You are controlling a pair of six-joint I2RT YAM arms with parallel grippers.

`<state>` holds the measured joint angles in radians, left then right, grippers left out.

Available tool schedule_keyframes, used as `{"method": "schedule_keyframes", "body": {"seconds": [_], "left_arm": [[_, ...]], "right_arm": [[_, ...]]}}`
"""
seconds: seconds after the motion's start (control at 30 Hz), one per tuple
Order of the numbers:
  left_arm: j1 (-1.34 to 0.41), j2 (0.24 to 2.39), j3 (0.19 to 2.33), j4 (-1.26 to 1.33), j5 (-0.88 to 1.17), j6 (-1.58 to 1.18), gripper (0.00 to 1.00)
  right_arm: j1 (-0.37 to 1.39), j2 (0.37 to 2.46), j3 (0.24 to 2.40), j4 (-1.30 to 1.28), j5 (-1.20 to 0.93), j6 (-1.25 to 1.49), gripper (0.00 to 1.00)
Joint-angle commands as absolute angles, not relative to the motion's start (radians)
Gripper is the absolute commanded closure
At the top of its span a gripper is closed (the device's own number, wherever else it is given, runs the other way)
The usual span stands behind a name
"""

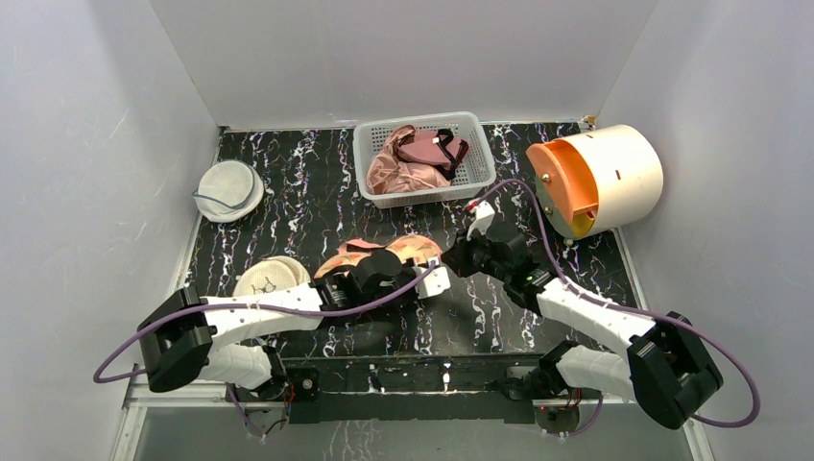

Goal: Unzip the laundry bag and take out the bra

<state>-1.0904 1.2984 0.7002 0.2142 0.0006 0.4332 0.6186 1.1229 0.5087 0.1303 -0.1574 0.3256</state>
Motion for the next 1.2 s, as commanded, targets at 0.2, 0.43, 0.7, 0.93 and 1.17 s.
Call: {"method": "schedule_keyframes", "body": {"seconds": [0.2,0.43,0.7,0.93,1.17], "left_arm": [[-1.135,1.223,0.671,0.251,0.092,0.473,1.0],[-1.134,1.314,0.717,0.188,-0.045,0.46,1.0],[-1.134,1.361,0.763,0.108,-0.045,0.454,0.69],[-1.135,1.278,0.717,0.169,0.088,0.417,0.38],[-1.134,1.319,0.757,0.153,0.015,0.343,0.46]], "right_arm": [[0.371,1.223,0.521,0.213,-0.298,0.26,1.0],[0.37,1.188,0.518,0.199,-0.376,0.244,1.0],[0.371,1.042,0.473,0.142,-0.426,0.229,1.0],[0.384,1.023,0.482,0.134,-0.488,0.262,1.0],[0.708,1.042,0.517,0.112,-0.273,0.31,1.0]]}}
